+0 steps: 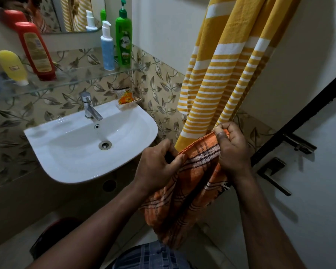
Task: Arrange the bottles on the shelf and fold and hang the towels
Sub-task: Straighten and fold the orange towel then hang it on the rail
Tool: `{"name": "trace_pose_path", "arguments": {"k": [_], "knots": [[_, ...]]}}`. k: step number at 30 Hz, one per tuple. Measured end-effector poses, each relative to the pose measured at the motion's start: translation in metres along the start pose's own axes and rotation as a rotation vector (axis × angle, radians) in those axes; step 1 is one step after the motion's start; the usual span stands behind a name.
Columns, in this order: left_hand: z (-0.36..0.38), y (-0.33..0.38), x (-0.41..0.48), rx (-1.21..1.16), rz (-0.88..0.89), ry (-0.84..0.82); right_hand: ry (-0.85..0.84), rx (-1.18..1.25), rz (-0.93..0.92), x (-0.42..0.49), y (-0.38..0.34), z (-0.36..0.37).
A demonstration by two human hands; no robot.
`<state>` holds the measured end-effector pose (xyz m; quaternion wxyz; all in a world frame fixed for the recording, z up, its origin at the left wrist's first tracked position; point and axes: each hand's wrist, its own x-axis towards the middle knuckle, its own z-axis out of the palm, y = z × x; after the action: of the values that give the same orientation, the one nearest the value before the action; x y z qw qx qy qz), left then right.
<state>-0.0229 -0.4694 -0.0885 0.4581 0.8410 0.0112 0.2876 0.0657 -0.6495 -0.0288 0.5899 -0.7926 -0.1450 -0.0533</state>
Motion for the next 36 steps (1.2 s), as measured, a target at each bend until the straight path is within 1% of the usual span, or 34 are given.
{"name": "trace_pose_path", "arguments": {"k": [5, 8, 11, 13, 15, 17, 18, 21, 22, 23, 26, 30, 33, 36], "knots": [[-0.002, -0.001, 0.004, -0.081, -0.025, -0.039, -0.003, 0.005, 0.007, 0.003, 0.005, -0.005], [-0.003, 0.001, 0.007, -0.025, 0.008, -0.050, -0.001, -0.054, -0.007, 0.003, 0.006, -0.006], [-0.004, 0.004, 0.009, -0.074, -0.077, -0.069, 0.010, -0.122, -0.039, 0.002, 0.008, -0.007], [-0.004, 0.005, 0.009, -0.131, -0.140, -0.090, -0.011, -0.151, -0.065, 0.003, 0.008, -0.009], [-0.004, 0.007, 0.010, -0.159, -0.163, -0.109, -0.062, -0.168, -0.089, 0.003, 0.008, -0.011], [-0.005, 0.010, 0.010, -0.142, -0.140, -0.118, -0.130, -0.168, -0.119, 0.001, 0.006, -0.013], [-0.006, 0.012, 0.010, -0.123, -0.116, -0.124, -0.181, -0.175, -0.119, 0.000, 0.005, -0.014], [-0.009, 0.014, 0.009, -0.059, 0.001, -0.147, -0.412, -0.265, -0.068, -0.001, 0.003, -0.012], [-0.010, 0.015, 0.009, -0.050, 0.034, -0.154, -0.462, -0.283, -0.066, -0.001, 0.003, -0.010], [-0.011, 0.015, 0.009, -0.051, 0.053, -0.160, -0.479, -0.282, -0.078, -0.002, 0.003, -0.007], [-0.012, 0.013, 0.008, -0.036, 0.071, -0.144, -0.460, -0.248, -0.124, -0.004, 0.004, -0.004], [-0.013, 0.011, 0.010, -0.001, 0.042, -0.112, -0.512, -0.307, -0.093, -0.006, 0.002, -0.005], [-0.013, 0.008, 0.013, 0.008, -0.043, -0.063, -0.426, -0.386, -0.166, -0.008, 0.002, -0.003], [-0.014, 0.006, 0.011, -0.029, -0.088, -0.076, -0.276, -0.348, -0.227, -0.005, 0.005, -0.003]]}}
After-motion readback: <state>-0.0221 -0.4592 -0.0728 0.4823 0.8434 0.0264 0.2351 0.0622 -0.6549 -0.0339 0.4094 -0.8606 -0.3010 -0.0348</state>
